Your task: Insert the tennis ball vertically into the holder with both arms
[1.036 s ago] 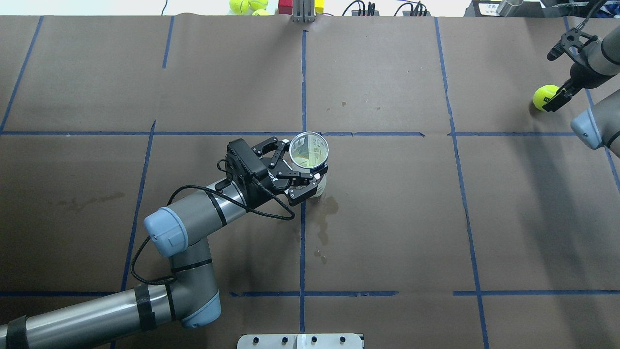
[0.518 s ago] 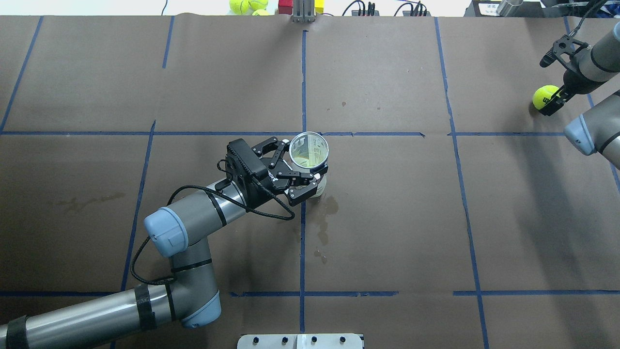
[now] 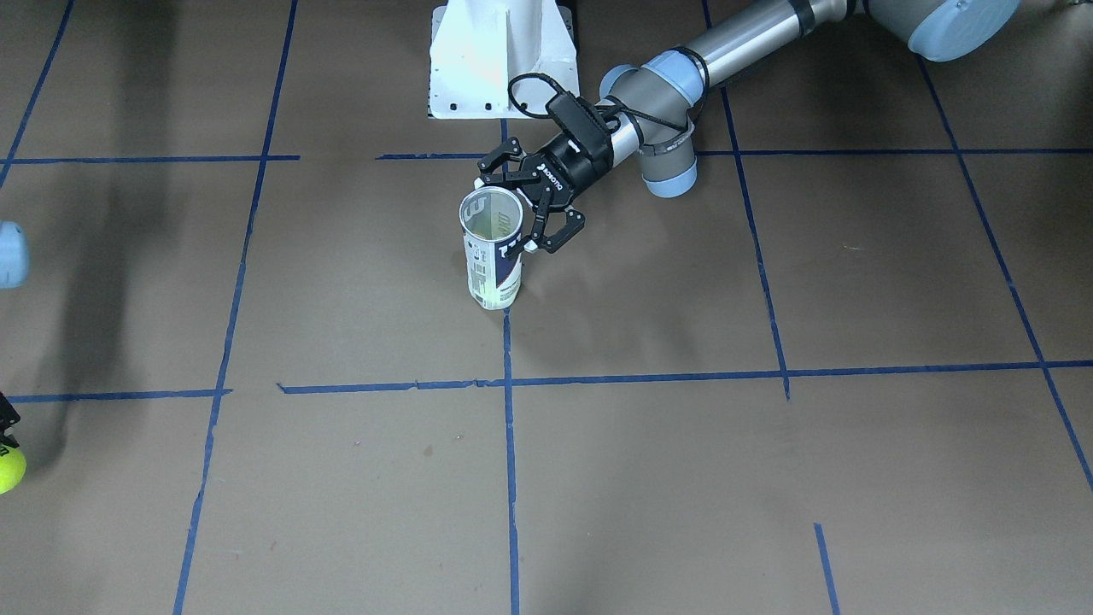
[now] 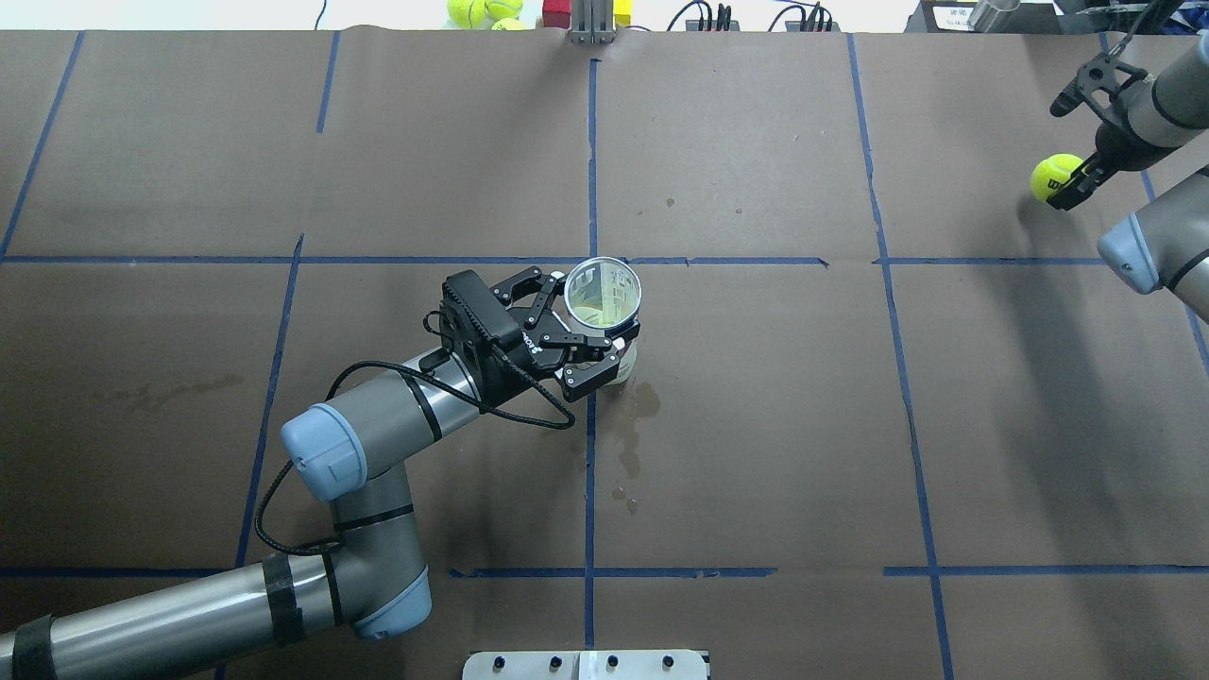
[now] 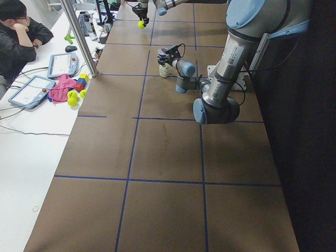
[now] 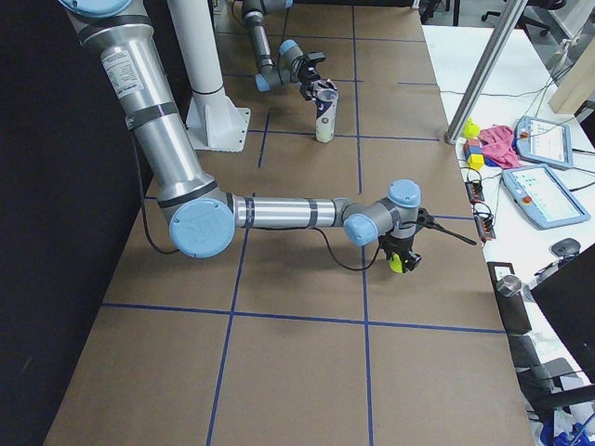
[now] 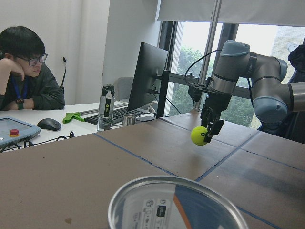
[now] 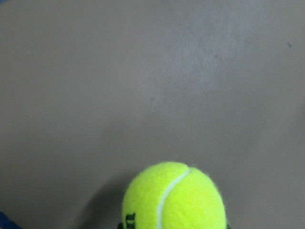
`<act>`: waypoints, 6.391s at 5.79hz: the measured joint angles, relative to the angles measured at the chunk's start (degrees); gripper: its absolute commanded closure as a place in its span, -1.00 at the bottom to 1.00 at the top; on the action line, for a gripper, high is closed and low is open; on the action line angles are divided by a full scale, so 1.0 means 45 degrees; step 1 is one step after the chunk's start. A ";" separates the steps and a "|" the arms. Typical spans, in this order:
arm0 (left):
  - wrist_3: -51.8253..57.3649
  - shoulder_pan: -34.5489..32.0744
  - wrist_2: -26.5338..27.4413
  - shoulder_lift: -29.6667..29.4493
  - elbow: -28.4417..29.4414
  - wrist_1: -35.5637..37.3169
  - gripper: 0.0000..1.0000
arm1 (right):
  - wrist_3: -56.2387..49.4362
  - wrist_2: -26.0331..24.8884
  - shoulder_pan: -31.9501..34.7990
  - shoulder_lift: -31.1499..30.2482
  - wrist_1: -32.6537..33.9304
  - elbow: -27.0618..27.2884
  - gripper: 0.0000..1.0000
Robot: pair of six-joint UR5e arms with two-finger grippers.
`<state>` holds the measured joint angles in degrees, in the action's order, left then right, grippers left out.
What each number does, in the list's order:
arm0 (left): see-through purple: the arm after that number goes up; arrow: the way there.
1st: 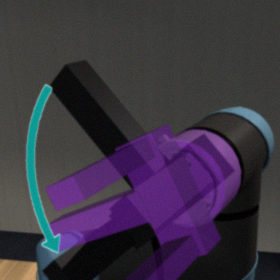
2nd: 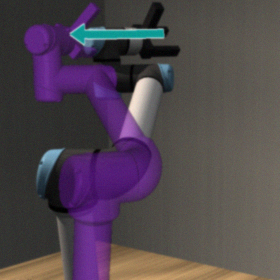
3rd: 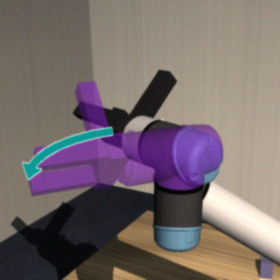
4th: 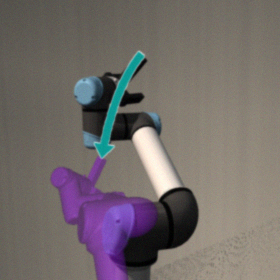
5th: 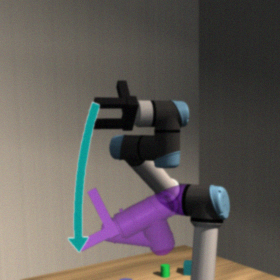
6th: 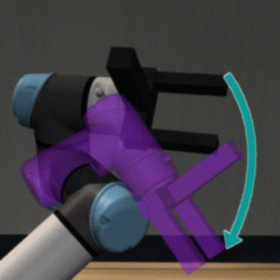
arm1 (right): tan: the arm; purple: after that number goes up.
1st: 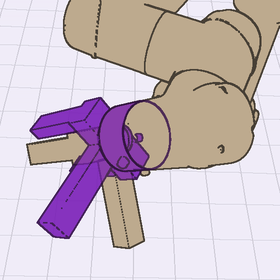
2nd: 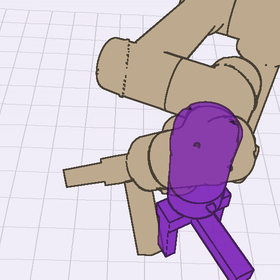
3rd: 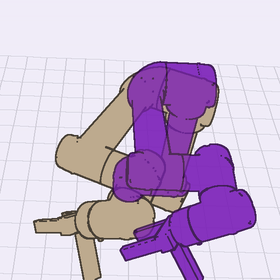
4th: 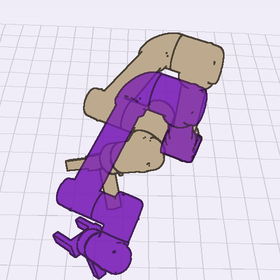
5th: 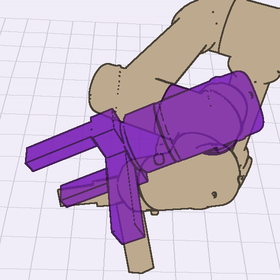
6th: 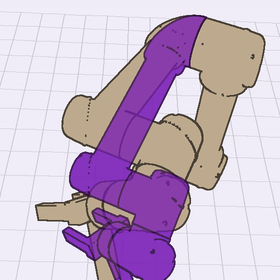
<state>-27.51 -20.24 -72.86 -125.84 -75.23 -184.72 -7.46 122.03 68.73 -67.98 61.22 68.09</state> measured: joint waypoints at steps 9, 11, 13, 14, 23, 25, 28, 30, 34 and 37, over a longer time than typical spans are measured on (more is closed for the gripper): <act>0.0000 0.0042 0.0018 -0.0110 0.0000 0.0109 -0.78 | 1.2352 -0.1757 -0.5196 0.2671 0.7956 1.0460 0.99; 0.0000 0.0059 0.0013 -0.0135 0.0000 0.0153 -0.78 | 1.4010 -0.3730 -0.7311 0.3933 0.9190 1.0853 1.00; 0.0000 0.0063 0.0007 -0.0155 0.0000 0.0169 -0.78 | 1.4631 -0.4720 -0.8313 0.4370 0.9308 1.0802 0.99; 0.0000 0.0064 0.0010 -0.0168 0.0000 0.0170 -0.78 | 1.4688 -0.4834 -0.8423 0.4570 0.9321 1.0751 0.93; -0.0020 0.0064 0.0000 -0.0161 -0.0015 0.0110 -0.85 | 1.4580 -0.4834 -0.8462 0.4832 0.9312 1.0603 -0.98; -0.0005 0.0058 0.0034 -0.0151 -0.0079 0.0057 -0.89 | 1.4463 -0.4797 -0.8416 0.4787 0.9325 1.0618 -0.98; 0.0000 0.0052 0.0318 -0.0156 -0.0608 0.0028 -0.89 | 1.3974 -0.3869 -0.7507 0.4785 0.9326 1.0695 -0.98; 0.0006 0.0045 0.0331 -0.0160 -0.1032 0.0030 -0.89 | 1.3392 -0.2260 -0.6059 0.4690 0.9332 1.0849 -0.98; 0.0078 -0.0714 0.0251 -0.0070 -0.2439 0.2171 -0.91 | 0.9816 -0.0722 -0.3590 0.3132 0.9331 1.0780 -0.98; 0.0096 -0.1509 -0.0199 -0.0029 -0.5509 0.9351 -0.99 | 0.5338 0.0211 -0.1223 0.0968 0.9320 1.0658 -0.98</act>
<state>-27.08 -27.03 -73.76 -125.97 -100.02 -142.64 16.56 122.98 63.23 -63.63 103.16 116.05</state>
